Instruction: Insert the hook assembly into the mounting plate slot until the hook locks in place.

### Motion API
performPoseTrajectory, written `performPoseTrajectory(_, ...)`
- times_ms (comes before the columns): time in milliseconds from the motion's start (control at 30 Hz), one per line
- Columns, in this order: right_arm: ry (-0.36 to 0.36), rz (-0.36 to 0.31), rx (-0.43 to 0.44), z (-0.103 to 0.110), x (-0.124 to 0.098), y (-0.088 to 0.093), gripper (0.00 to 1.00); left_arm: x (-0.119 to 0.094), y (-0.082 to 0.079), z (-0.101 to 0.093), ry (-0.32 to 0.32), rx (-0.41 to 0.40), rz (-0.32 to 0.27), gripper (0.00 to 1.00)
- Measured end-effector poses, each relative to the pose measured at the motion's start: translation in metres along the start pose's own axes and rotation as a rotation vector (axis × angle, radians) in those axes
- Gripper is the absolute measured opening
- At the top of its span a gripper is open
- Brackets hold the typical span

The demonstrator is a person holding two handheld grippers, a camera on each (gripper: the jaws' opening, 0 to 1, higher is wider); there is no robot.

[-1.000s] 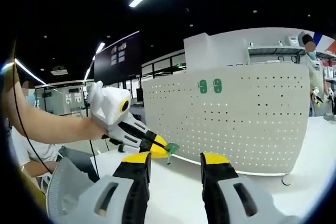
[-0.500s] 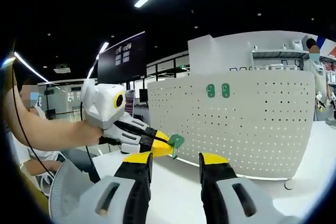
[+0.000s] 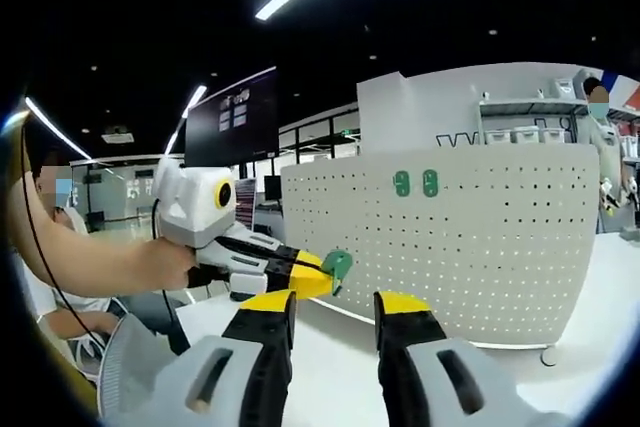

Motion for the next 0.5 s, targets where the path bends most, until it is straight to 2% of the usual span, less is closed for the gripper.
performPoseTrajectory(267,0.005,-0.006,-0.014,-0.003,0.005,-0.007,0.25,0.006,-0.004,-0.004,0.006,-0.004,-0.018,0.02)
performPoseTrajectory(500,0.007,-0.013,-0.023,-0.005,0.011,-0.012,0.24,0.006,-0.014,-0.002,0.006,-0.042,-0.067,0.02)
Point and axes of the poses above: the point that each gripper's makers call its tool centre point, and the gripper's own axes: x roughly forward along the fingers, z roughly to its left, y roughly out of its underside, the point moved 4 cm from there along -x, roughly backward along the fingers, and after that the axes turned 10 degrees about -x, right-handed, at the moved point
